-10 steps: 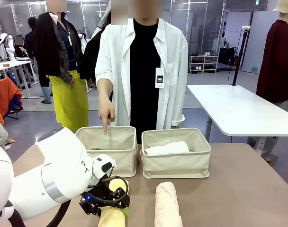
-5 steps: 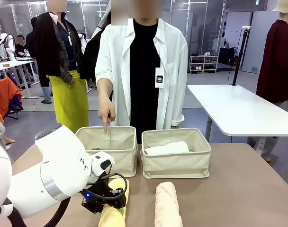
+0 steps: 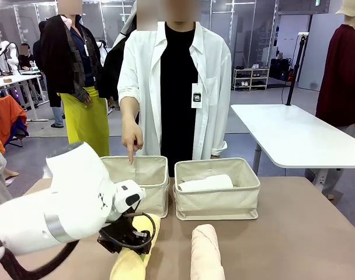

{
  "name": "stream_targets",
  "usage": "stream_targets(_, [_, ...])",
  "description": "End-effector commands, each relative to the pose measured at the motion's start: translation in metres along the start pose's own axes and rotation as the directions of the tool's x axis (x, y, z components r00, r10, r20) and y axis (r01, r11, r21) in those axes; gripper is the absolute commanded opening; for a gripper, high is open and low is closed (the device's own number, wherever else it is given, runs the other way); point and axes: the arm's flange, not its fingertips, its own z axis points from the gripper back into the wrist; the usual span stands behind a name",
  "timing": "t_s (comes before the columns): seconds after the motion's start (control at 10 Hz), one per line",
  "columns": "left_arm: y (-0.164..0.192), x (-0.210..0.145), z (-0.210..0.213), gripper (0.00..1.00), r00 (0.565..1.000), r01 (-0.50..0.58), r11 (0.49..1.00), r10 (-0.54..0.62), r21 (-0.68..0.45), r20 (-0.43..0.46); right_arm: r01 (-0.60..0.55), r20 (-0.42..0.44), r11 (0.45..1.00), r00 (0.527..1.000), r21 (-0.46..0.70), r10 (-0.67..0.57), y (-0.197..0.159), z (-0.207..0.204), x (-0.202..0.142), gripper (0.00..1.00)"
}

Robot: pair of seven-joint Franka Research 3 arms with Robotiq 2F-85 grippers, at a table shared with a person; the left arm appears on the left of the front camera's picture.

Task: Divide the towels into two baskets.
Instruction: Pick up one hotel-folded towel from the bottom of the table and place it in the Fabric basket indicated by the person.

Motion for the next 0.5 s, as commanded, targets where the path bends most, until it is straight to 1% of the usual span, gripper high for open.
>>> stream_targets(0.0, [0.012,-0.012,0.057,0.02,0.98,0.195,0.98,-0.196,0.032,0.031,-0.009,0.007,1.0,1.0,0.001,0.009,0.003,0.0,-0.002,1.0])
stream_targets(0.1, [0.017,-0.007,0.07,0.02,0.96,0.279,0.96,-0.28,0.022,0.018,-0.009,0.007,1.0,1.0,0.001,0.009,0.003,0.0,-0.002,1.0])
stream_targets(0.2, [0.02,-0.004,0.081,0.02,0.931,0.366,0.931,-0.366,0.013,0.003,-0.009,0.007,1.0,1.0,0.001,0.009,0.003,0.0,-0.002,1.0])
stream_targets(0.3, [0.024,-0.001,0.088,0.02,0.881,0.473,0.881,-0.473,-0.002,-0.019,-0.009,0.007,1.0,1.0,0.001,0.009,0.003,0.0,-0.002,1.0])
stream_targets(0.4, [0.026,0.003,0.093,0.02,0.847,0.531,0.847,-0.53,0.01,-0.041,-0.009,0.007,1.0,1.0,0.001,0.009,0.003,0.0,-0.002,1.0])
